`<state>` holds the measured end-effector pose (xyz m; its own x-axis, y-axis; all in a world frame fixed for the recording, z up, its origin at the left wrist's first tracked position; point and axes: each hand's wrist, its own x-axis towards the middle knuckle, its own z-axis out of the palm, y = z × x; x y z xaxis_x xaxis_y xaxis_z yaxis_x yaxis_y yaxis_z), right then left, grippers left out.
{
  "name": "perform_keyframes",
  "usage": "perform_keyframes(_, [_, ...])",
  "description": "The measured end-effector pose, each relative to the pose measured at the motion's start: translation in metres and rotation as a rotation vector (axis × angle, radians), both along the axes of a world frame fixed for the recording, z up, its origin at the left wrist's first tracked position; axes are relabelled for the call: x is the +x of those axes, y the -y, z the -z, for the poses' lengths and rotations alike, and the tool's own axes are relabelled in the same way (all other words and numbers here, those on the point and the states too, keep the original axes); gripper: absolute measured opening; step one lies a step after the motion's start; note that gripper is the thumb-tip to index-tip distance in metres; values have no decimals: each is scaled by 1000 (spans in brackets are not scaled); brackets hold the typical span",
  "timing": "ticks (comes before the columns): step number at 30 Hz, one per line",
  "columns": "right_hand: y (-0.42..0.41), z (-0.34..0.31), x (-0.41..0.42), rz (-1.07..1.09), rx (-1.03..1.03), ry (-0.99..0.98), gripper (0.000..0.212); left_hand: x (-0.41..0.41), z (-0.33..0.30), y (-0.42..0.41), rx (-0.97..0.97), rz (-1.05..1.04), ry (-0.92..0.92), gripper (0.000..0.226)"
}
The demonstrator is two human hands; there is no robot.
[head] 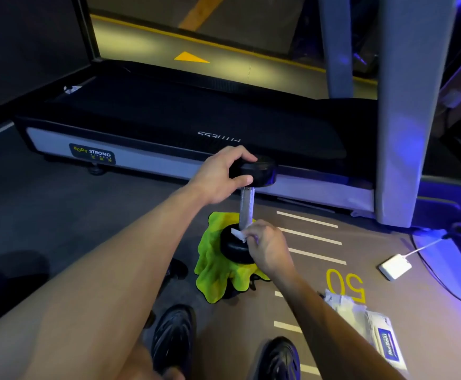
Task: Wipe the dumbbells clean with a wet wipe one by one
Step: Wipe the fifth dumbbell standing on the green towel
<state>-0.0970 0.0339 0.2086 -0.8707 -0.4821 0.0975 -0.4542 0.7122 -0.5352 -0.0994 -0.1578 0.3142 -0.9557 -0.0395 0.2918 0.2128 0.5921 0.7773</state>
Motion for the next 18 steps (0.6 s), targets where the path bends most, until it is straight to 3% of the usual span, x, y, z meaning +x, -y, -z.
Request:
perform_keyframes(3, [-3,1,12,-11,13,-14,27,0,2,-1,15,16,-5,36])
perform_keyframes(7, [-11,-9,16,-47,190,76,49,-3,4,-4,13,19,-18,36])
perform_keyframes(10, [-16,-9,7,-76,300,44,34,-5,6,-6,-7,15,-19,37])
perform_keyframes(14, [-14,-15,-15,-178,269,56,20,-7,7,-7,0,23,-15,37])
perform_keyframes(18, [-13,-21,-28,-232,251,9,25,-9,6,-9,-16,23,-10,37])
